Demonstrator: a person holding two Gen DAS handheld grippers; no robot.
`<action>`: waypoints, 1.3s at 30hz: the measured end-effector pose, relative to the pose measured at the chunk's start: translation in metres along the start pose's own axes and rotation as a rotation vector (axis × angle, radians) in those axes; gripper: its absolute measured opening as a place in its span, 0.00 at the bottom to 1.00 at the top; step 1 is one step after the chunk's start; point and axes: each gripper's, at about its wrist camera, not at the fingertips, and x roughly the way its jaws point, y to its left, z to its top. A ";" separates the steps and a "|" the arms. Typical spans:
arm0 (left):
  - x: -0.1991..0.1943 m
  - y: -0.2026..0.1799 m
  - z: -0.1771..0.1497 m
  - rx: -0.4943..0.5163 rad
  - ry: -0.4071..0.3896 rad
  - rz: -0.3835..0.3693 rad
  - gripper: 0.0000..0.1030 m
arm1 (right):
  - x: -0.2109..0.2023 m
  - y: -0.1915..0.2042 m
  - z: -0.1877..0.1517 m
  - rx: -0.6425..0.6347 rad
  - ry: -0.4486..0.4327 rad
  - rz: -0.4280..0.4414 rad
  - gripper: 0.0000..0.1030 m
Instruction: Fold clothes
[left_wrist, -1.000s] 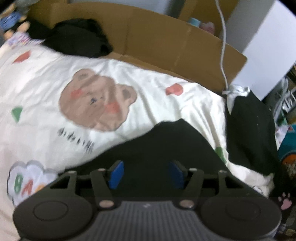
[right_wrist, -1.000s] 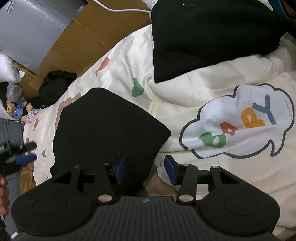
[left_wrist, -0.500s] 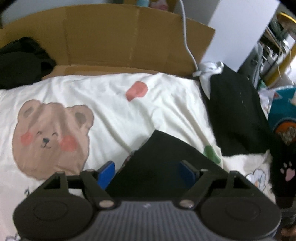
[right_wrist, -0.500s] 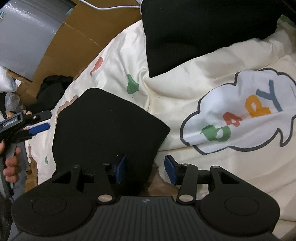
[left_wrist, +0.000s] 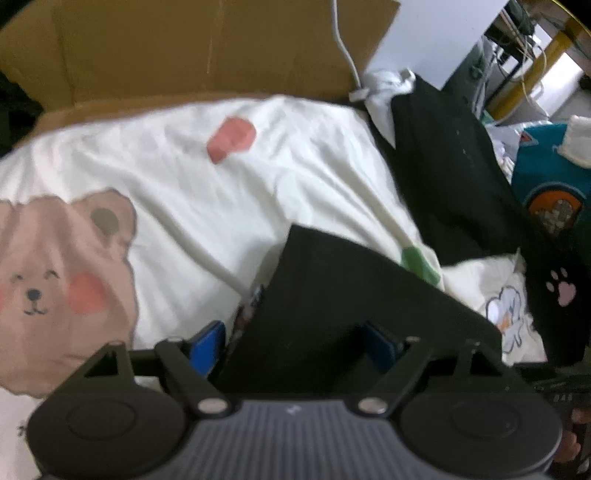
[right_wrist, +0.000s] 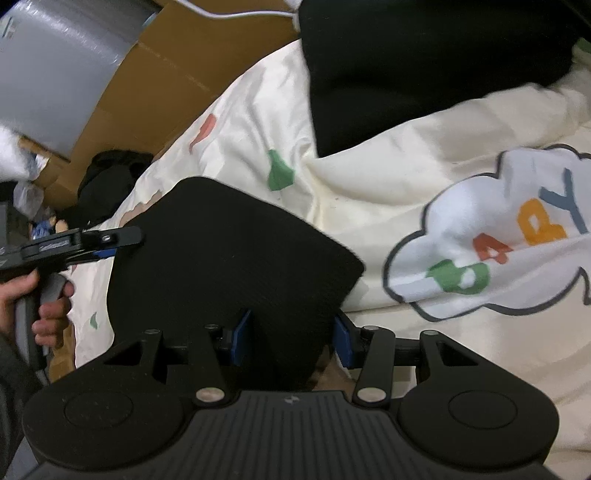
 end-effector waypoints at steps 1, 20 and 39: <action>0.004 0.003 -0.002 0.001 0.004 -0.011 0.83 | 0.001 0.000 0.000 -0.002 0.000 -0.003 0.49; 0.021 0.012 -0.011 0.010 0.022 -0.089 0.45 | 0.015 -0.001 -0.002 -0.018 -0.015 -0.046 0.48; -0.046 0.002 -0.035 -0.051 -0.143 -0.082 0.29 | -0.011 0.015 0.006 -0.067 -0.069 0.113 0.13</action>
